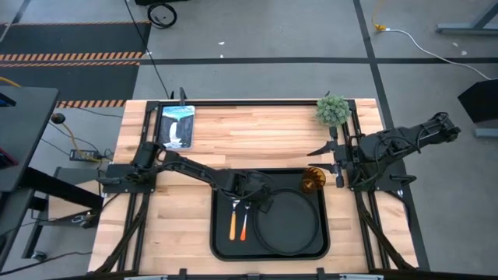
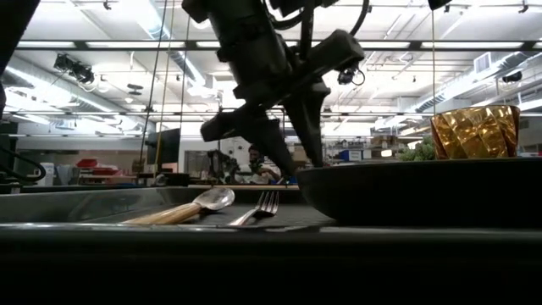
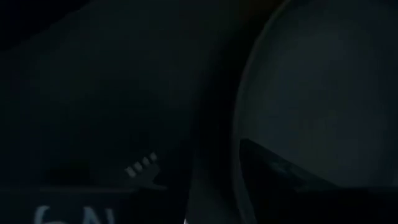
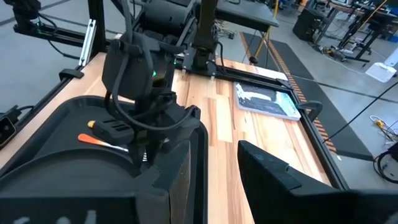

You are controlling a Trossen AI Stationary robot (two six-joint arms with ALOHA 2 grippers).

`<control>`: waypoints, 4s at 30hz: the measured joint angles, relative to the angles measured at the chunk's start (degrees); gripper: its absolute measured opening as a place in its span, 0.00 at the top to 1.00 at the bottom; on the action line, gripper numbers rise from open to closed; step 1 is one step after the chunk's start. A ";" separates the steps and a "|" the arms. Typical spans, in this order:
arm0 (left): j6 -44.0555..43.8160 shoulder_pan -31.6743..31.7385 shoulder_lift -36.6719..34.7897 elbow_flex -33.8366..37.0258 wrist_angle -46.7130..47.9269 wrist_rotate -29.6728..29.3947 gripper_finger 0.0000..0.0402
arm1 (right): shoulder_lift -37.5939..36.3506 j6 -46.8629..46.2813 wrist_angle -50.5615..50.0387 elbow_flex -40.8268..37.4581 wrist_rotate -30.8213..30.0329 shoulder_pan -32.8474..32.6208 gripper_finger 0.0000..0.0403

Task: Pick and place plate/cup/fork/spoon on tray
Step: Return to Home Position

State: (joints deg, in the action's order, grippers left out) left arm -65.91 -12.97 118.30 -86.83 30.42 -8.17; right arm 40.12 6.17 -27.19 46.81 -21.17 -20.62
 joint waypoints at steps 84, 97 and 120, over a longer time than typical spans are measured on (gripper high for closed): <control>-11.65 1.60 1.75 0.09 6.56 3.74 0.98 | 0.15 0.22 0.49 0.00 0.46 0.00 0.65; -2.72 1.88 -3.83 -3.54 14.74 -2.92 0.98 | -1.23 -1.94 -1.81 -1.74 -0.04 0.00 0.65; 34.34 1.10 -9.86 -12.14 19.02 -8.95 0.99 | -19.90 -9.28 29.33 -32.03 3.83 -0.04 0.65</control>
State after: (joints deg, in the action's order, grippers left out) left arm -31.57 -11.87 108.44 -98.97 49.43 -17.12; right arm 20.22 -3.11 2.14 14.77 -17.34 -20.67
